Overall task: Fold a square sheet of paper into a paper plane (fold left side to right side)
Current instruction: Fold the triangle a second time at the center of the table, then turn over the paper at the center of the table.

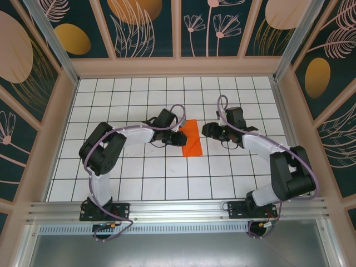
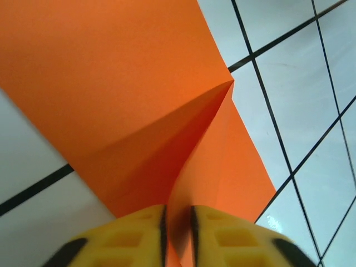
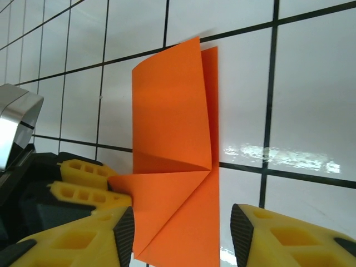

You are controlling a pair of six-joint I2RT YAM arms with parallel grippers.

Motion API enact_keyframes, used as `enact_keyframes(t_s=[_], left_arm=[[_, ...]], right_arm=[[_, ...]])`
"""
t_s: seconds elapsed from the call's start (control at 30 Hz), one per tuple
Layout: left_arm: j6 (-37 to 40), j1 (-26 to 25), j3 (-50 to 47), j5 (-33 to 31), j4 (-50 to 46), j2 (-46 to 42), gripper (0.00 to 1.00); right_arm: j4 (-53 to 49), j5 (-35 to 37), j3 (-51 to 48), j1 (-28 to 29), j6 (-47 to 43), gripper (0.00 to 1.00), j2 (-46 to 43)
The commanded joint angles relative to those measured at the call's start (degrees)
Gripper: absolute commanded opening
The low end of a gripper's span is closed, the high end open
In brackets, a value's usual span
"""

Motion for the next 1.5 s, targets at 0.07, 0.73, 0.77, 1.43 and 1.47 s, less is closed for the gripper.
enact_keyframes(t_s=[0.07,0.73,0.77,1.43,1.47], left_arm=[[-0.42,0.09,-1.91,-4.51,-0.28,-2.95,0.10],[-2.01,0.06,-5.78,-7.47,1.46,-6.96,0.10],[-2.08,0.02,-5.77,-7.61,1.48,-6.82,0.10],[-7.57,1.84,-8.59,-24.95,0.71,-32.47,0.98],[-8.81,2.19,-10.51,-24.69,1.96,-34.94,0.99]], right_arm=[[5.20,-4.67,-1.30,0.64,2.47,0.49,2.74],[16.05,-13.33,2.45,5.97,8.13,0.49,16.21],[16.35,-13.48,2.61,6.16,8.30,0.49,16.46],[21.02,-17.93,2.26,-0.02,11.01,0.00,4.23],[22.42,-19.64,2.21,-1.38,11.85,0.00,2.55]])
